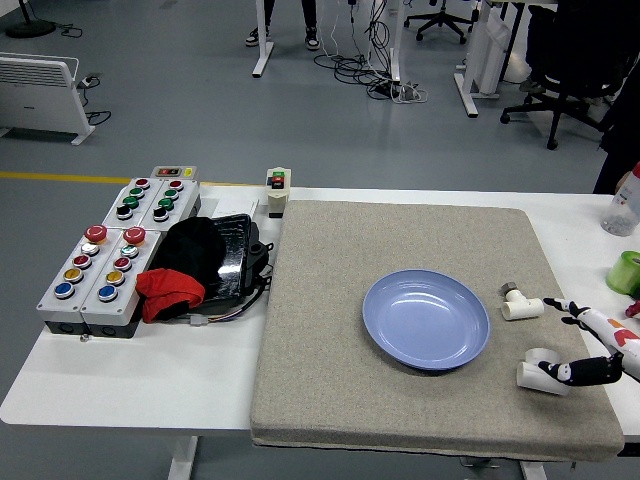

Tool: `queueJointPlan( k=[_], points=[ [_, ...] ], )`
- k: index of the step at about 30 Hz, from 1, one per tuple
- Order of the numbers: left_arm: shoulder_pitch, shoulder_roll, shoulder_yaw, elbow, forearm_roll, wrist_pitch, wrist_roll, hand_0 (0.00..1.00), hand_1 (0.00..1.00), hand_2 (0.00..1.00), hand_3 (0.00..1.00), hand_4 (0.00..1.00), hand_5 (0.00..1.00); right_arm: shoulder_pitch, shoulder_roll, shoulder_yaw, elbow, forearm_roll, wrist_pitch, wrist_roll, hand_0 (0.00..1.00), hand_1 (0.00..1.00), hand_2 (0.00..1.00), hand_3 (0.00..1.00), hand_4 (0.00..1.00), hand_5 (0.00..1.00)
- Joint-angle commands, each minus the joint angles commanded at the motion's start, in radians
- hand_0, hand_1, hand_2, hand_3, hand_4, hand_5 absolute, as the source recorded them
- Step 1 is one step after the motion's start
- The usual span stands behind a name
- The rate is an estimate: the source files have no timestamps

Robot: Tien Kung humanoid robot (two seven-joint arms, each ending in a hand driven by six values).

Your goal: Pick pipe place plate twice

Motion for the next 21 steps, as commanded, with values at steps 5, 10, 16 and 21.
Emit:
queueJointPlan(
  k=[5,10,16,21],
  points=[
    [-0.001,0.0,0.001,0.0,0.0,0.0,0.001,0.697,0.685,0.712,0.661,0.343,0.998,0.01,-0.001,-0.029,-0.025,-0.015,0.002,-0.008,0.998,0.957,0.998,0.998,0.757,0.151],
    [-0.002,0.0,0.002,0.0,-0.001,0.0,0.001,0.697,0.685,0.712,0.661,0.342,0.998,0.017,0.0,-0.051,-0.048,-0.018,-0.004,-0.012,0.998,0.944,0.998,0.988,0.739,0.126],
    [-0.002,0.0,0.002,0.0,-0.002,0.0,0.002,0.697,0.685,0.712,0.661,0.342,0.998,0.038,0.007,-0.079,-0.09,-0.054,-0.021,-0.006,0.888,0.859,0.935,0.893,0.711,0.109],
    [-0.002,-0.001,0.002,0.0,-0.002,0.0,0.002,0.697,0.685,0.712,0.66,0.343,0.998,0.047,0.01,-0.098,-0.115,-0.078,-0.045,0.011,0.595,0.622,0.604,0.709,0.581,0.002]
  ],
)
